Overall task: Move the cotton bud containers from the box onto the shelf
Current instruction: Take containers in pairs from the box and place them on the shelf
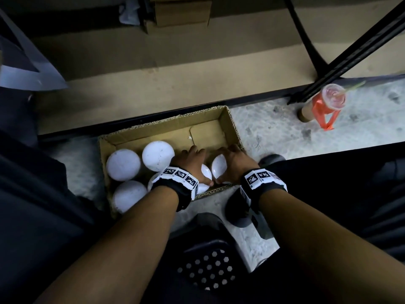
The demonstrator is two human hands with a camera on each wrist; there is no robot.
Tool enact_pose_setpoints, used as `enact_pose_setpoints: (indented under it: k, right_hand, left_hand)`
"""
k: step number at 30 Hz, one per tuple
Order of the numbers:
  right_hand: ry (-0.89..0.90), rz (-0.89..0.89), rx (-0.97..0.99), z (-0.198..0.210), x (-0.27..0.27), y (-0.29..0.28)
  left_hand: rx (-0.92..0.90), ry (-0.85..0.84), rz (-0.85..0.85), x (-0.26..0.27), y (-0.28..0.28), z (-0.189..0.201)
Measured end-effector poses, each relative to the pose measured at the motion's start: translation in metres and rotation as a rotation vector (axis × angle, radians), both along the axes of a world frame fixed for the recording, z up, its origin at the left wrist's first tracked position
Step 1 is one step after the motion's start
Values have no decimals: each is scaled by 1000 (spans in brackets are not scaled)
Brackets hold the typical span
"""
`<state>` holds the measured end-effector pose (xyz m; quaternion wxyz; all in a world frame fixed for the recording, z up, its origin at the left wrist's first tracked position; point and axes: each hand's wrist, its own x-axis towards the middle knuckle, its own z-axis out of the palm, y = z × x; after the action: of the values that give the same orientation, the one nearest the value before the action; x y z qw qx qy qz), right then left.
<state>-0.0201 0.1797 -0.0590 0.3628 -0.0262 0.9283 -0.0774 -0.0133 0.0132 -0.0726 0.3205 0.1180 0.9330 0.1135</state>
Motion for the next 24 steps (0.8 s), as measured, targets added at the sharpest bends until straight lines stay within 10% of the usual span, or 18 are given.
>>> enact_pose_setpoints:
  k: [24]
  right_hand:
    - [21,-49,-43,14,-10,-3]
  left_hand:
    - [-20,-59,87,-9,9,19]
